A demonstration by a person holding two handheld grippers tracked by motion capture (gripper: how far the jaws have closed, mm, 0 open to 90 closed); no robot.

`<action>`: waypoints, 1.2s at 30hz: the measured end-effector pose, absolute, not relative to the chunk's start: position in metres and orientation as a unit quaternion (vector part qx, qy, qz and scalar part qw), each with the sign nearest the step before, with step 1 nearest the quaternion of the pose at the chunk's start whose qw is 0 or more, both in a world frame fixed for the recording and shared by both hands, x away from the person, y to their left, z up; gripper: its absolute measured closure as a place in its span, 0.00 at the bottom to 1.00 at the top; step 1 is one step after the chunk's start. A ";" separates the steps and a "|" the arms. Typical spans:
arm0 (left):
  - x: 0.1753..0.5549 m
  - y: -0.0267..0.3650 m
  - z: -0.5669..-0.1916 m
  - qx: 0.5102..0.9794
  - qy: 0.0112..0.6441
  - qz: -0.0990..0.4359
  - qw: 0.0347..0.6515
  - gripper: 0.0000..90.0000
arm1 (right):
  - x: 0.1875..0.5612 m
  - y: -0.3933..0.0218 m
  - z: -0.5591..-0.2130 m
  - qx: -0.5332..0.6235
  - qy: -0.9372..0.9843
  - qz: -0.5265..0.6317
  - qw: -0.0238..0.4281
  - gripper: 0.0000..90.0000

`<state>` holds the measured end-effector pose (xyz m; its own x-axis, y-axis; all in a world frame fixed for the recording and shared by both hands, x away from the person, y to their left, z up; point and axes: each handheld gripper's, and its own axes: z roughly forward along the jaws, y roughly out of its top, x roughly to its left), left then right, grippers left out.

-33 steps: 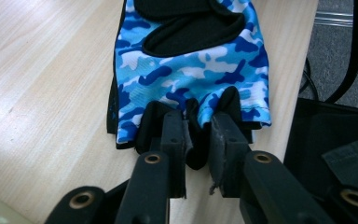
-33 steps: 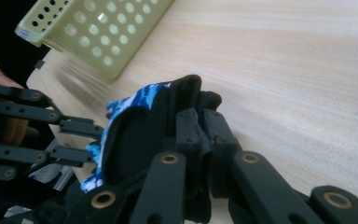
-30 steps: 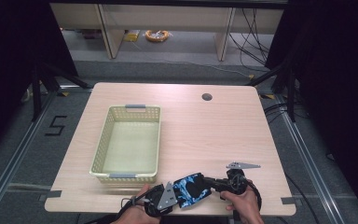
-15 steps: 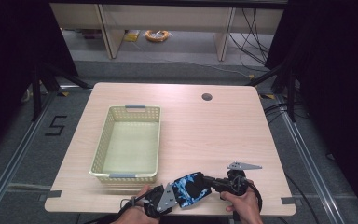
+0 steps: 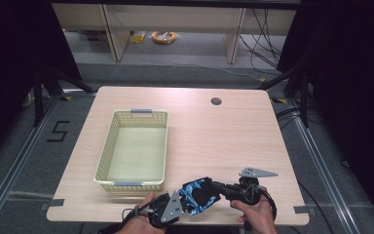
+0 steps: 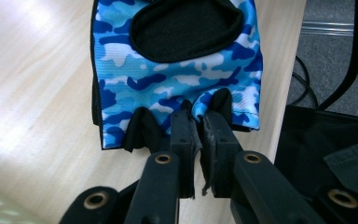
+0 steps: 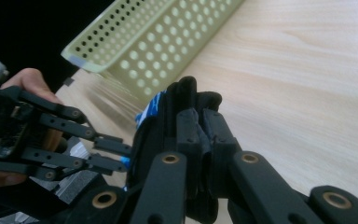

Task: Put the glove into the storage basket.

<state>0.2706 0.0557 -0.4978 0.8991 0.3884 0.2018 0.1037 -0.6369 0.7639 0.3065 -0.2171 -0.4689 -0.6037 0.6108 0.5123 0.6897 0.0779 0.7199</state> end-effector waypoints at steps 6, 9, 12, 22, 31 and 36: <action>0.270 0.059 -0.483 0.877 0.137 0.193 0.417 0.92 | 0.302 -0.207 -0.443 -0.412 -0.741 -0.530 0.022 0.97; 0.271 0.064 -0.470 0.869 0.139 0.203 0.429 0.92 | 0.306 -0.200 -0.426 -0.378 -0.752 -0.540 0.007 0.97; 0.273 0.069 -0.462 0.860 0.145 0.210 0.441 0.92 | 0.307 -0.191 -0.404 -0.373 -0.759 -0.533 -0.001 0.97; 0.288 0.093 -0.437 0.836 0.173 0.246 0.459 0.92 | 0.328 -0.160 -0.365 -0.351 -0.779 -0.520 -0.012 0.97; 0.301 0.122 -0.417 0.832 0.193 0.249 0.457 0.92 | 0.353 -0.135 -0.346 -0.344 -0.783 -0.518 -0.014 0.97; 0.316 0.155 -0.401 0.831 0.218 0.249 0.447 0.92 | 0.371 -0.103 -0.341 -0.338 -0.775 -0.534 0.000 0.97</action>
